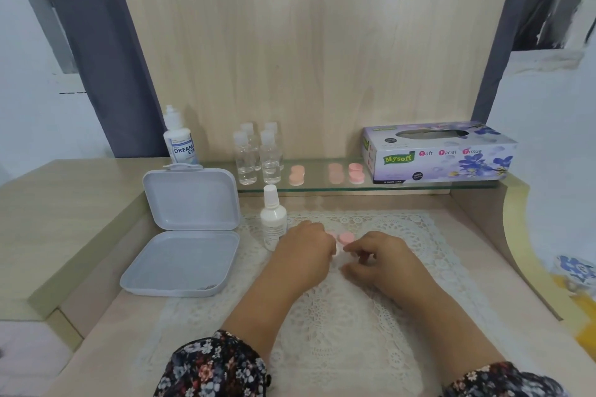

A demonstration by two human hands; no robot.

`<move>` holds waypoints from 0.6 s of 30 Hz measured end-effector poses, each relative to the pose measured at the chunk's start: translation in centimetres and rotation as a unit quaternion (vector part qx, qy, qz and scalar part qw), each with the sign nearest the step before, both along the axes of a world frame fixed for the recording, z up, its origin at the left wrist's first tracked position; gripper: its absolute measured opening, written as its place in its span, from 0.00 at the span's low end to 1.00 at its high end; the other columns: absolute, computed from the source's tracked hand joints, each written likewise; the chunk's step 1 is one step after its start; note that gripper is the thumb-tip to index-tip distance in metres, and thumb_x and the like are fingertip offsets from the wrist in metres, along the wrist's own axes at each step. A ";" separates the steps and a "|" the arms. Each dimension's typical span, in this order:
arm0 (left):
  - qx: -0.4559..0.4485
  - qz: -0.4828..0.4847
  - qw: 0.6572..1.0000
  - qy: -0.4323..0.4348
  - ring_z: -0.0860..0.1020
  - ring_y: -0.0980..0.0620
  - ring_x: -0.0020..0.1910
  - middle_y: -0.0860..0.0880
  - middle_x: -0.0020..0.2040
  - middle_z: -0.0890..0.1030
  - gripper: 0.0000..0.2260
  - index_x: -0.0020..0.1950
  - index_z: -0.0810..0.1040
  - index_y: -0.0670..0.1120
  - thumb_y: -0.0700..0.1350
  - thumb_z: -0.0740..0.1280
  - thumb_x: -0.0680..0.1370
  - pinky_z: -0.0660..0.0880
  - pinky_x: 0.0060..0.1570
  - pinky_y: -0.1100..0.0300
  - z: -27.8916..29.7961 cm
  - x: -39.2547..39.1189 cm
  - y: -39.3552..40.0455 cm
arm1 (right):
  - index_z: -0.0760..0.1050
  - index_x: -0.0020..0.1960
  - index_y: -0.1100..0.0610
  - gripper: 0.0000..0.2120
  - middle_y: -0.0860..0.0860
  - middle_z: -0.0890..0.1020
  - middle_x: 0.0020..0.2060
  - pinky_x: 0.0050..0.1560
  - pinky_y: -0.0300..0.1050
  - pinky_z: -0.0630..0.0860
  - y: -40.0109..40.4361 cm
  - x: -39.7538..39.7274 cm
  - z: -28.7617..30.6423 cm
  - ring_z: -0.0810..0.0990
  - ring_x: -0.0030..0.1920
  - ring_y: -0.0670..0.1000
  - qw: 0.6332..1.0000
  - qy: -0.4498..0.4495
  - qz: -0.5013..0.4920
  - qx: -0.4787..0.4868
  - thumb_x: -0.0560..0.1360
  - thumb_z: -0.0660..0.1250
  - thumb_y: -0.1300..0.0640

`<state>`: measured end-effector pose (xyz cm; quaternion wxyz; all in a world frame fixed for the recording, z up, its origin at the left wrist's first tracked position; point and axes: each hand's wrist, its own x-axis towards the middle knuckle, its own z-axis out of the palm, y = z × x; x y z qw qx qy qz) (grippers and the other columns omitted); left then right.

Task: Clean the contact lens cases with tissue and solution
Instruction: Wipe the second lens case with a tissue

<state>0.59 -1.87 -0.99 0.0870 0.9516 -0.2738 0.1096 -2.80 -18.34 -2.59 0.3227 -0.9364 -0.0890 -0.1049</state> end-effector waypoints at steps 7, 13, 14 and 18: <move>-0.148 0.136 0.975 0.093 0.80 0.50 0.46 0.49 0.48 0.83 0.07 0.48 0.83 0.47 0.45 0.66 0.77 0.77 0.47 0.56 -0.3 -1.0 -0.3 | 0.82 0.54 0.51 0.14 0.42 0.77 0.42 0.47 0.44 0.76 0.0 -0.1 -0.1 0.77 0.43 0.43 1.000 -0.020 -0.001 0.001 0.69 0.76 0.53; -0.287 0.194 0.925 0.156 0.80 0.50 0.38 0.48 0.38 0.83 0.07 0.40 0.83 0.42 0.44 0.69 0.75 0.76 0.39 0.58 -1.0 -1.6 0.1 | 0.81 0.53 0.53 0.13 0.43 0.76 0.40 0.43 0.35 0.73 0.5 -0.2 -0.2 0.76 0.41 0.43 0.999 -0.015 -0.033 0.008 0.69 0.76 0.54; -0.314 0.192 0.919 0.138 0.80 0.51 0.39 0.49 0.39 0.83 0.07 0.41 0.83 0.43 0.44 0.68 0.75 0.76 0.41 0.58 -0.9 -1.7 0.2 | 0.81 0.52 0.53 0.12 0.44 0.76 0.39 0.41 0.33 0.71 0.6 -0.2 -0.3 0.76 0.40 0.42 0.999 -0.017 -0.040 0.020 0.69 0.76 0.54; -0.355 0.112 0.928 0.024 0.76 0.53 0.45 0.50 0.44 0.80 0.07 0.46 0.83 0.43 0.42 0.65 0.78 0.72 0.48 0.60 -1.0 -2.1 -0.2 | 0.80 0.47 0.51 0.11 0.44 0.78 0.39 0.39 0.30 0.70 0.8 -0.3 -0.3 0.77 0.39 0.41 0.990 -0.013 -0.076 0.115 0.68 0.78 0.54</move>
